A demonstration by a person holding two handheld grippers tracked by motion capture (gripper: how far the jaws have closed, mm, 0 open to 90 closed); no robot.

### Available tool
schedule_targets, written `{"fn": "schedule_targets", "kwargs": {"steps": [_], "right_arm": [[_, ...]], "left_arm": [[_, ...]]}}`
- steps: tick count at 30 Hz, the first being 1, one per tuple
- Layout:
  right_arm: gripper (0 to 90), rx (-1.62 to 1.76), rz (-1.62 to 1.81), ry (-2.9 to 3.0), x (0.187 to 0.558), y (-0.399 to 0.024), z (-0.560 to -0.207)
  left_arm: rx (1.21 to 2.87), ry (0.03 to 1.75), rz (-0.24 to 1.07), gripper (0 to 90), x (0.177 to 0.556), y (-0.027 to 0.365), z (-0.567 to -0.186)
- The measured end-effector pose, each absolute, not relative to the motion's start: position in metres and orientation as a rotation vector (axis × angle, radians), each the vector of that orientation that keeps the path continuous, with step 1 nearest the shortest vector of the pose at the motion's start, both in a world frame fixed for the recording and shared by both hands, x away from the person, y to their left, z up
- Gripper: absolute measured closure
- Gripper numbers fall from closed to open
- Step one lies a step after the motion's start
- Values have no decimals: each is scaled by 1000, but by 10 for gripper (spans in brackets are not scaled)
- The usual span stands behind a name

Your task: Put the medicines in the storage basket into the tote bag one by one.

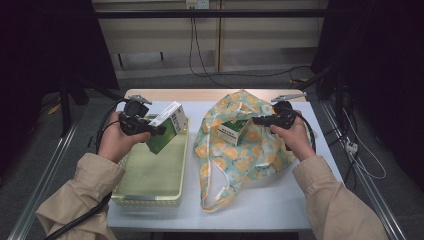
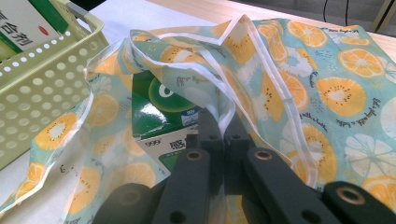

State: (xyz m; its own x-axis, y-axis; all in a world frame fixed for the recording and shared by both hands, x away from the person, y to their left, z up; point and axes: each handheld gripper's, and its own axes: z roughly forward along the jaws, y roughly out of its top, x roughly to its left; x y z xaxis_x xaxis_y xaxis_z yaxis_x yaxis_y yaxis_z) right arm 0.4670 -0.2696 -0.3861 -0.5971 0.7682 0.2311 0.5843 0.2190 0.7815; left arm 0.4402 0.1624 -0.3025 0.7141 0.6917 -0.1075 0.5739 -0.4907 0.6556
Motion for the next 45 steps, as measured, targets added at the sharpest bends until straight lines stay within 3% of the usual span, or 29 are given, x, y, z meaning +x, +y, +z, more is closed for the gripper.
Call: {"fn": "schedule_targets", "kwargs": {"steps": [12,33,45], "right_arm": [[895,1288,1319,2289,466,-268,-385],[895,1273,1332,2267,468,-272,-371],[896,1262,1329,2262,470,-274,-357]], "left_arm": [[2236,763,137,629,428,90,-289],[2377,631,26,628,431,3,-344],[2419,636,46,627,444,-32,-368]]}}
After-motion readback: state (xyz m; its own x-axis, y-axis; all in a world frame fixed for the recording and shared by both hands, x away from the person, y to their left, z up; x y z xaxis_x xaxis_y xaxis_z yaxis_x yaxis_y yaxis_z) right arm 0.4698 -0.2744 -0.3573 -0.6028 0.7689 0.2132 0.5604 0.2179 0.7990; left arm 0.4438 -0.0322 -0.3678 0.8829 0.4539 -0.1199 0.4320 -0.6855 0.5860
